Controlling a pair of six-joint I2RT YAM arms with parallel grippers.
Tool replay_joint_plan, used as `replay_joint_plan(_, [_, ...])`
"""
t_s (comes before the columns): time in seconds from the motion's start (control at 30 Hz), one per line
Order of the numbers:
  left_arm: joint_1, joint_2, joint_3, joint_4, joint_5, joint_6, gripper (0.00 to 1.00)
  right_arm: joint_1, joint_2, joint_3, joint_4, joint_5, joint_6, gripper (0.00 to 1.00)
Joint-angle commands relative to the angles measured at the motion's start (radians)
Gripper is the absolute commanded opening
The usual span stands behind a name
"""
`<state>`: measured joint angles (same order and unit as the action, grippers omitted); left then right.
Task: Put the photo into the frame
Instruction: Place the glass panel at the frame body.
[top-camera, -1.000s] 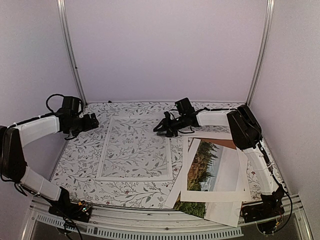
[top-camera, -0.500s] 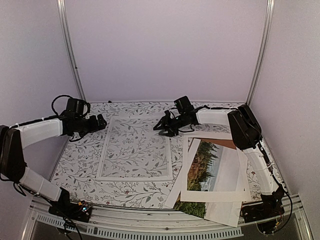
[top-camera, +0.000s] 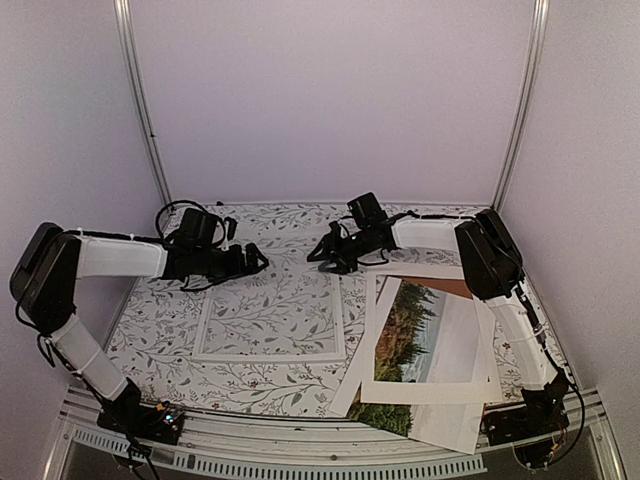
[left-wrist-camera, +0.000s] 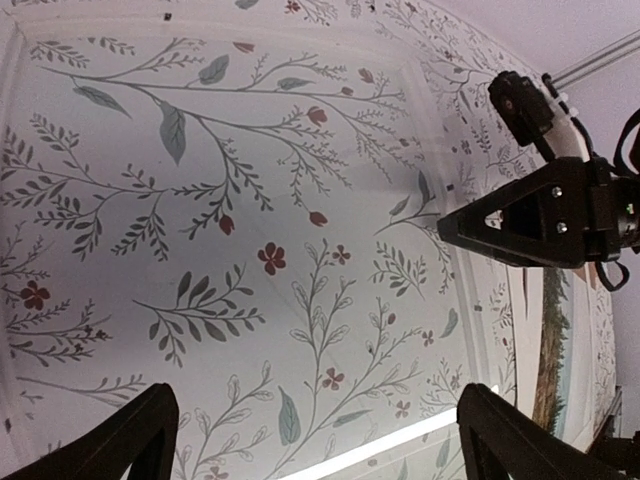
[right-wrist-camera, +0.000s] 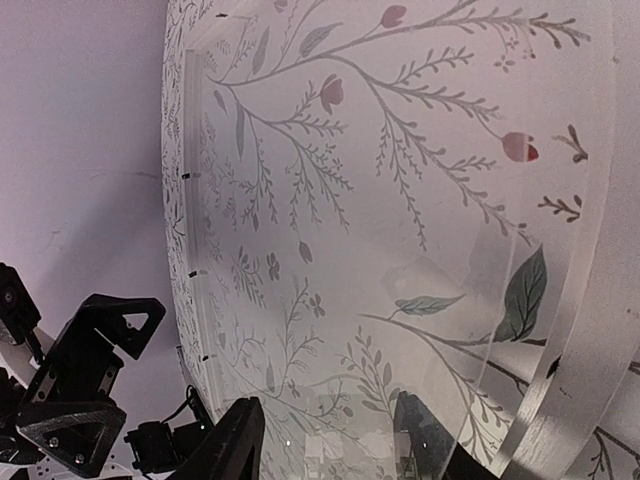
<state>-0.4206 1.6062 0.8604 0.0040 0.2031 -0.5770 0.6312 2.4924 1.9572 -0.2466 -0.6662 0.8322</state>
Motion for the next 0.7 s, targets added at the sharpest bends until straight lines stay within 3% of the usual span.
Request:
replay_joint_plan(0.0, [-0.048,0.053,0.052,0.042,0.006,-0.021,0.99,0.009,0.011,0.026,-0.003,0.009,-0.013,0.48])
replay_joint_plan(0.27, [-0.086,0.158,0.081,0.047,-0.003,-0.030,0.98,0.010,0.005,0.019,-0.006,0.007,-0.017,0.48])
replay_joint_plan(0.67, [-0.093,0.195,0.065,0.044,-0.041,-0.027,0.97,0.010,-0.004,0.018,-0.027,0.024,-0.038,0.49])
